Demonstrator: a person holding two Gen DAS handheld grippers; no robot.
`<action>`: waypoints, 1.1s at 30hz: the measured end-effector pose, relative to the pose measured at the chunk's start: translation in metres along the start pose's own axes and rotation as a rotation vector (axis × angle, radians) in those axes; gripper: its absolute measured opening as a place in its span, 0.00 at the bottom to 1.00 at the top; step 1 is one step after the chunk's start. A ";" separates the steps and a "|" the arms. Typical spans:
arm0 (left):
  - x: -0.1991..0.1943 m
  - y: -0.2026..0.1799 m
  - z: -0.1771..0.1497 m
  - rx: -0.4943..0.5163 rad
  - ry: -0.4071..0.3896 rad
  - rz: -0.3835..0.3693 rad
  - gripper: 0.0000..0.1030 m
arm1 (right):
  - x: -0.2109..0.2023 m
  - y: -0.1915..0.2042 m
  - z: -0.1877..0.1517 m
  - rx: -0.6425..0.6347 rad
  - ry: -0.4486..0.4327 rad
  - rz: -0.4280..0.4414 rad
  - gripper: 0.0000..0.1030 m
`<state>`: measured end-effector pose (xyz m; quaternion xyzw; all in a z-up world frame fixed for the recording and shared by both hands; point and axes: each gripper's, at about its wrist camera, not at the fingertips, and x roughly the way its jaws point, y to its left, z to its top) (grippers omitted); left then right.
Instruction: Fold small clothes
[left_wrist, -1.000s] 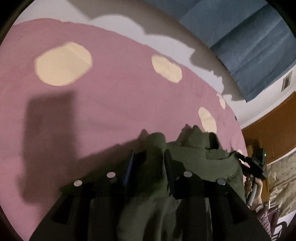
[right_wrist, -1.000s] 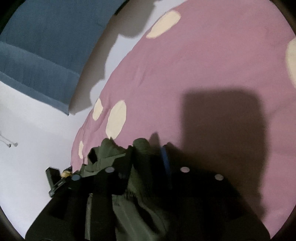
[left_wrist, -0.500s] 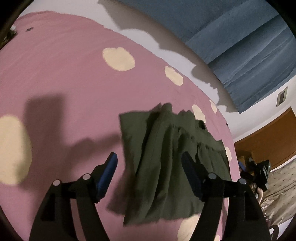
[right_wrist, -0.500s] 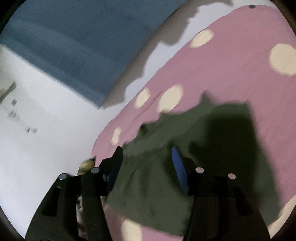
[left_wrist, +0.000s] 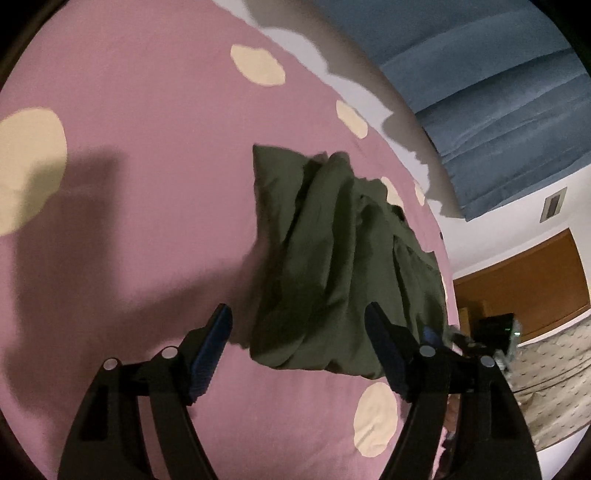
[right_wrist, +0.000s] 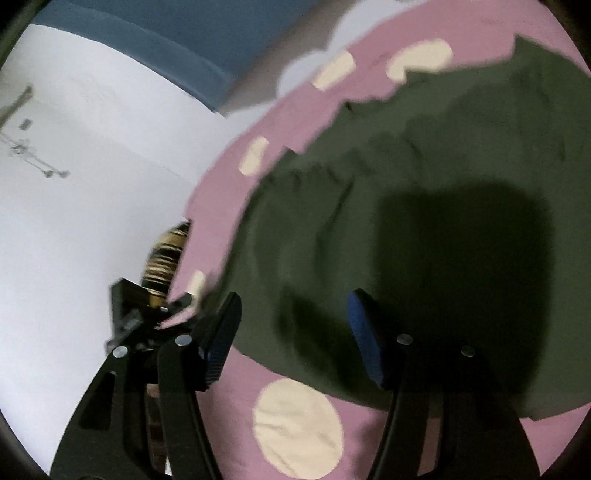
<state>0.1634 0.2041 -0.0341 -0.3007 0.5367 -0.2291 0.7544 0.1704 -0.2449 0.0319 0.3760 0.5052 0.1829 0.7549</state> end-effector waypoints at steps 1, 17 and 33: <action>0.004 0.001 0.001 -0.007 0.015 -0.017 0.72 | 0.008 -0.006 -0.002 0.014 0.025 -0.014 0.59; 0.055 -0.003 0.028 -0.083 0.116 -0.127 0.75 | 0.009 -0.020 -0.012 0.024 0.013 0.013 0.60; 0.066 -0.021 0.040 -0.065 0.158 -0.051 0.20 | 0.009 -0.012 -0.024 -0.029 -0.015 0.006 0.68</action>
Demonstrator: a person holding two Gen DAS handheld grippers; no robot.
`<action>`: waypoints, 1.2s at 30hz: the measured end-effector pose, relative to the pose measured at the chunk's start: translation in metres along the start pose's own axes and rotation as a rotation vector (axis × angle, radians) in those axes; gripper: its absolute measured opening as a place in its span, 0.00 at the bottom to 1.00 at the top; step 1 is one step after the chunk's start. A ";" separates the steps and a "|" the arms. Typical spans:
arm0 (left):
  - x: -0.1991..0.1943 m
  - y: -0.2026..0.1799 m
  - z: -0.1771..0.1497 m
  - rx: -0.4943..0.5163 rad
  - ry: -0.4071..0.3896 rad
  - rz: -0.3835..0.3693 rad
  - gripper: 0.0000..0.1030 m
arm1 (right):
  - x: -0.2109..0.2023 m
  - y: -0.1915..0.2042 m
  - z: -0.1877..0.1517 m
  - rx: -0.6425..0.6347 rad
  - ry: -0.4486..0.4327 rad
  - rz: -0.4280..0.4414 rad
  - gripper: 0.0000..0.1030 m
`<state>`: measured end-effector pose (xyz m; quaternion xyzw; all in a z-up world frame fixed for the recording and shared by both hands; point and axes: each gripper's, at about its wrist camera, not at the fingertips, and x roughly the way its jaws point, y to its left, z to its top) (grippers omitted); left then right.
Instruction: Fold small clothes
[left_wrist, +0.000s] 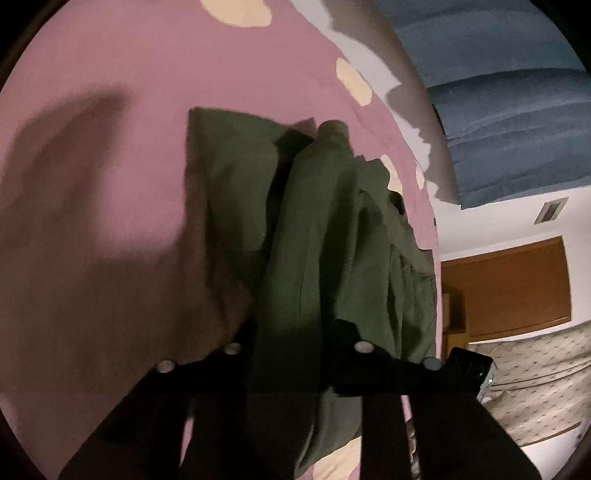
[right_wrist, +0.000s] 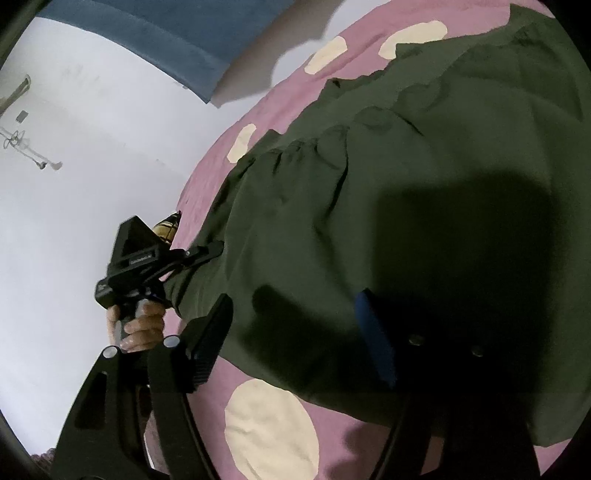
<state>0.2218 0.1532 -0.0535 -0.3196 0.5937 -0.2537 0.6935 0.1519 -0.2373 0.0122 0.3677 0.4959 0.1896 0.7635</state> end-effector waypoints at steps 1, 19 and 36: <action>-0.003 -0.005 -0.001 0.012 -0.007 0.022 0.18 | 0.000 0.000 0.000 0.000 -0.002 0.001 0.68; -0.033 -0.133 -0.017 0.280 -0.127 0.252 0.12 | 0.000 0.004 0.002 0.010 -0.042 0.013 0.66; -0.005 -0.202 -0.036 0.399 -0.128 0.362 0.12 | 0.014 0.014 -0.020 0.009 -0.021 0.171 0.66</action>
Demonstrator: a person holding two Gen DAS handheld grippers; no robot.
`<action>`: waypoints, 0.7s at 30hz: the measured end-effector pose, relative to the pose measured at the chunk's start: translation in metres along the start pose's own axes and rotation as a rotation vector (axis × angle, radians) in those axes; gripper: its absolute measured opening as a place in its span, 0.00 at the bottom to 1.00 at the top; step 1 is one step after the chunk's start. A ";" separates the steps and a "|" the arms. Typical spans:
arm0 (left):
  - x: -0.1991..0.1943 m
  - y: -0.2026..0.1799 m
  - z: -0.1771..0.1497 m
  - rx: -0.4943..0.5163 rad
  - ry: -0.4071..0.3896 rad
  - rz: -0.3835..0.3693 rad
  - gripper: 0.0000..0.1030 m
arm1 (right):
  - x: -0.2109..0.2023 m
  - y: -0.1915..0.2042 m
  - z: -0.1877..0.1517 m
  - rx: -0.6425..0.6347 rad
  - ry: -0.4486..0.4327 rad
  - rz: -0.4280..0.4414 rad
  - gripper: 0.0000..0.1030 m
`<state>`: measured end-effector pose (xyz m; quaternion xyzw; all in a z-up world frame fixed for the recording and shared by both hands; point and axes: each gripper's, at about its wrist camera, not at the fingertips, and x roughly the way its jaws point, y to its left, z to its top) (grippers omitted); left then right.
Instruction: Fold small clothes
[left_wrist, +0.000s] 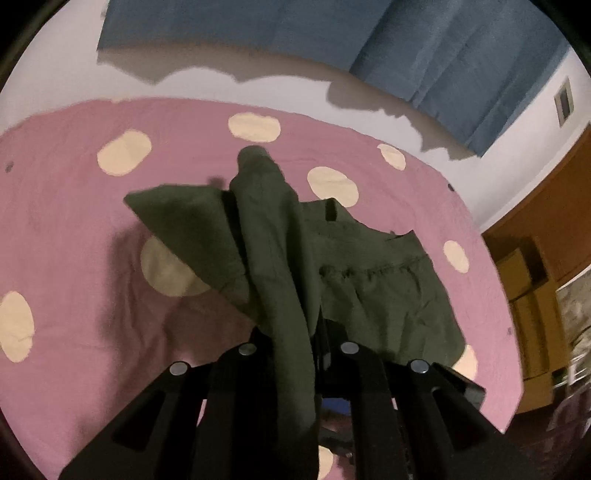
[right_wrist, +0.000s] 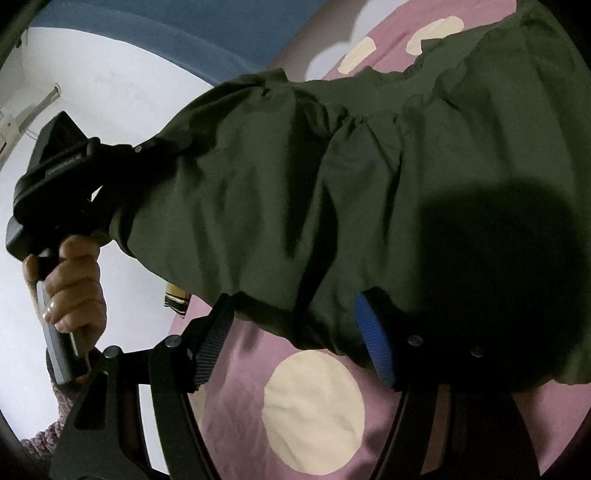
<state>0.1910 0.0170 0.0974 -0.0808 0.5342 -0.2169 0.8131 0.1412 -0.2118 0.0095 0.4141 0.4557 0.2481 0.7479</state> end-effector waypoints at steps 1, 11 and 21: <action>0.000 -0.006 0.000 0.008 -0.005 0.004 0.12 | -0.002 0.000 0.001 0.007 0.000 0.010 0.66; 0.027 -0.074 -0.005 0.116 0.001 0.073 0.12 | -0.071 -0.024 0.008 0.068 -0.085 -0.033 0.66; 0.077 -0.128 -0.021 0.195 0.040 0.178 0.12 | -0.141 -0.057 0.004 0.109 -0.174 -0.098 0.66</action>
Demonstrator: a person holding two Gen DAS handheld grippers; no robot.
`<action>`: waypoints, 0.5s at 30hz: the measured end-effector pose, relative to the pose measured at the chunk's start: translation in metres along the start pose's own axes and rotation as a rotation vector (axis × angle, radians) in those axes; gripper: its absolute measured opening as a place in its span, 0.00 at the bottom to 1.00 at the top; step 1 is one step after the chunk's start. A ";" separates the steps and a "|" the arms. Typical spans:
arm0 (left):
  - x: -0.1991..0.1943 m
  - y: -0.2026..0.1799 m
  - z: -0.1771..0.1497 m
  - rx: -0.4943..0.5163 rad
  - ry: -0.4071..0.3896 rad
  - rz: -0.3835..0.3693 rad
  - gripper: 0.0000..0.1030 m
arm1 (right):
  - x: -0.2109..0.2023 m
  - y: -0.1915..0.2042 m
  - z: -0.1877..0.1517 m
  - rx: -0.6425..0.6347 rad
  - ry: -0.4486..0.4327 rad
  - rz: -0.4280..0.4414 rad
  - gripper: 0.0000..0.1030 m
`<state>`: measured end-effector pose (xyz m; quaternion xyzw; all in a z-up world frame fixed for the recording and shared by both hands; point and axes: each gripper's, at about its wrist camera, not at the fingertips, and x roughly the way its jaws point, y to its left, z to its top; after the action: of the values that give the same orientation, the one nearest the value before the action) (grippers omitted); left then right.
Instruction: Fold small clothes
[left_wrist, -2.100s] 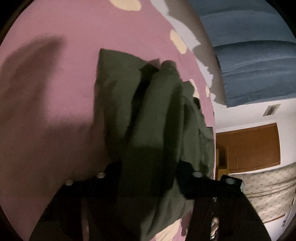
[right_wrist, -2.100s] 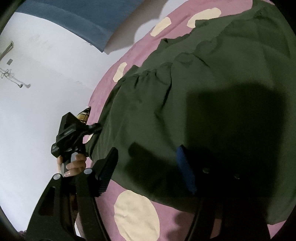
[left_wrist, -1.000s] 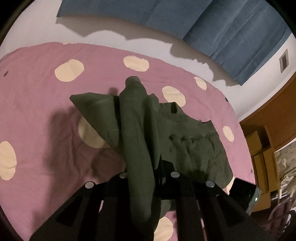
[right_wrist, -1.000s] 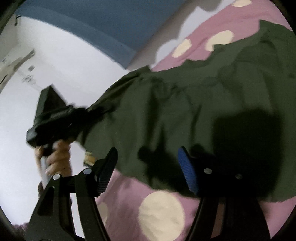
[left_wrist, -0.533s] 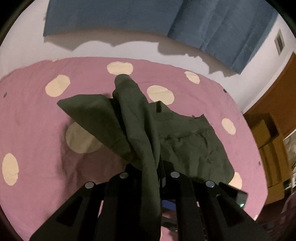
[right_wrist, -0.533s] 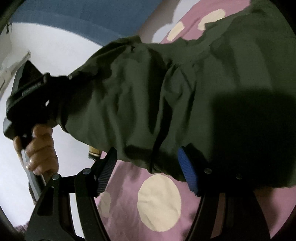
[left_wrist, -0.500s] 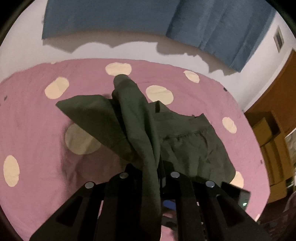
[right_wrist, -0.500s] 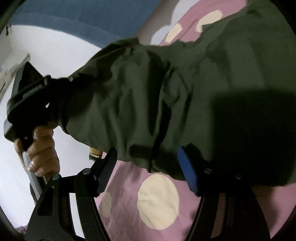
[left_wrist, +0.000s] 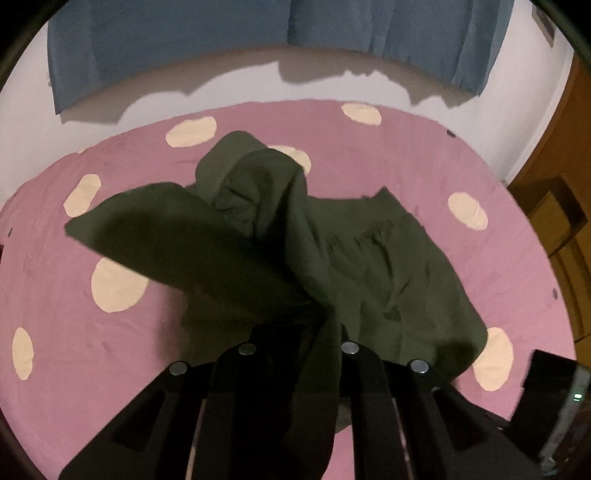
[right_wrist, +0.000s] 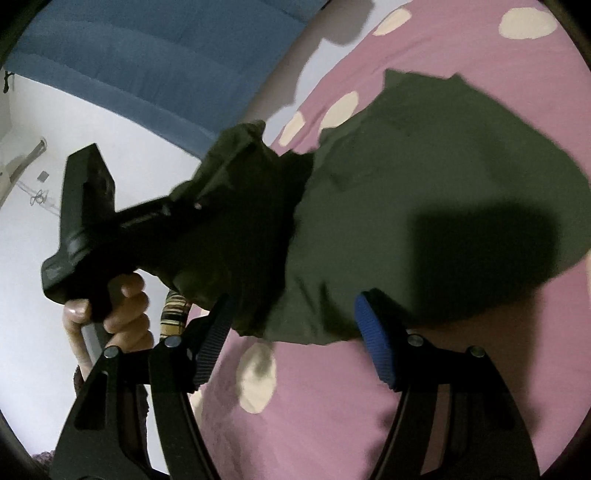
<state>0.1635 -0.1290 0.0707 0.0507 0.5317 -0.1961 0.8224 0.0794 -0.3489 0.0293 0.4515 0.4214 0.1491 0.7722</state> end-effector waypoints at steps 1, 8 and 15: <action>0.007 -0.008 -0.002 0.009 0.007 0.020 0.12 | -0.002 -0.001 -0.001 0.004 -0.004 -0.002 0.66; 0.032 -0.041 -0.014 0.074 0.001 0.162 0.12 | -0.024 -0.014 -0.005 0.029 -0.035 -0.018 0.66; 0.053 -0.067 -0.029 0.153 -0.017 0.289 0.13 | -0.054 -0.028 -0.010 0.059 -0.056 -0.018 0.66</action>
<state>0.1328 -0.1963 0.0197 0.1875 0.4955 -0.1161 0.8401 0.0347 -0.3912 0.0317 0.4745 0.4077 0.1170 0.7713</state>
